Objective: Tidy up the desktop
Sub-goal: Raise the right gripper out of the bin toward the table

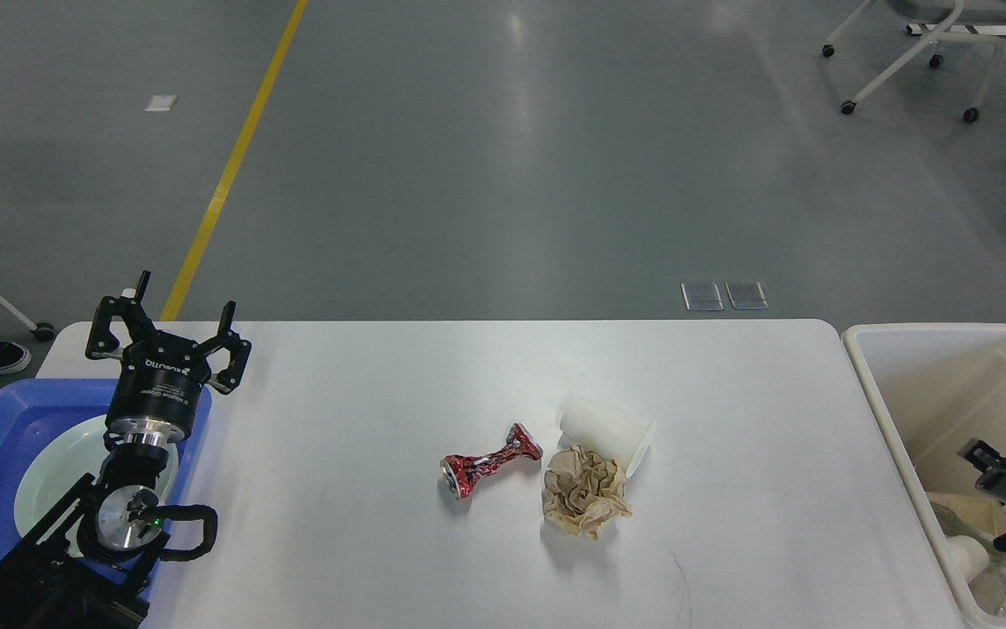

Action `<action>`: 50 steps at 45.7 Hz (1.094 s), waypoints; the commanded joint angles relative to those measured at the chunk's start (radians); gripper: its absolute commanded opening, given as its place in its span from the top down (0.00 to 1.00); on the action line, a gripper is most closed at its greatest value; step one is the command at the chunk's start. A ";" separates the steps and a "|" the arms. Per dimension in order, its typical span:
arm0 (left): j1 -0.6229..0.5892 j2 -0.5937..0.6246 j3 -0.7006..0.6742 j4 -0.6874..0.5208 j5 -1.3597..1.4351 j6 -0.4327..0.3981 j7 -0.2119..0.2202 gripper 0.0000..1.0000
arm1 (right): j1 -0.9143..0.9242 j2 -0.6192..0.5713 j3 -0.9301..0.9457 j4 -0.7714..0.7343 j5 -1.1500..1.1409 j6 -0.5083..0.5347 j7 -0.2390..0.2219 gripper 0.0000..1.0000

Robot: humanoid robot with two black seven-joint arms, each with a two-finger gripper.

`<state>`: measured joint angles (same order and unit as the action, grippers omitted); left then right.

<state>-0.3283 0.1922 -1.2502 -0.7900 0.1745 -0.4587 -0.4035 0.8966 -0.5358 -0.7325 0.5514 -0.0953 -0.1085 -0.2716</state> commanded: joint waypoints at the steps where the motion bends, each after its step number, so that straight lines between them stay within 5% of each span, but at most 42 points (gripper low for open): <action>1: 0.000 0.000 0.000 0.000 0.000 0.000 0.000 0.04 | 0.178 -0.073 -0.027 0.148 -0.135 0.134 -0.001 0.00; 8: 0.000 0.000 0.000 0.000 0.000 0.000 0.002 0.04 | 0.454 -0.061 -0.185 0.217 -0.141 0.430 -0.003 0.00; 14: 0.000 0.000 0.000 0.000 0.000 0.000 0.002 0.04 | 0.697 0.063 -0.340 0.275 -0.130 0.737 -0.003 0.00; 19: 0.000 0.001 0.000 0.000 0.000 0.000 0.002 0.04 | 0.841 0.105 -0.364 0.373 -0.129 0.889 -0.003 0.00; 31: 0.000 0.000 0.000 0.000 0.000 0.000 0.000 0.04 | 1.283 0.146 -0.409 0.789 -0.025 0.943 -0.008 0.00; 50: 0.002 0.000 0.000 0.000 0.000 0.000 0.000 0.04 | 1.693 0.284 -0.435 1.090 0.256 0.925 -0.009 0.00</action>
<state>-0.3270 0.1917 -1.2502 -0.7900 0.1755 -0.4587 -0.4034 2.4971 -0.2856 -1.1674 1.5733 0.0983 0.8189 -0.2812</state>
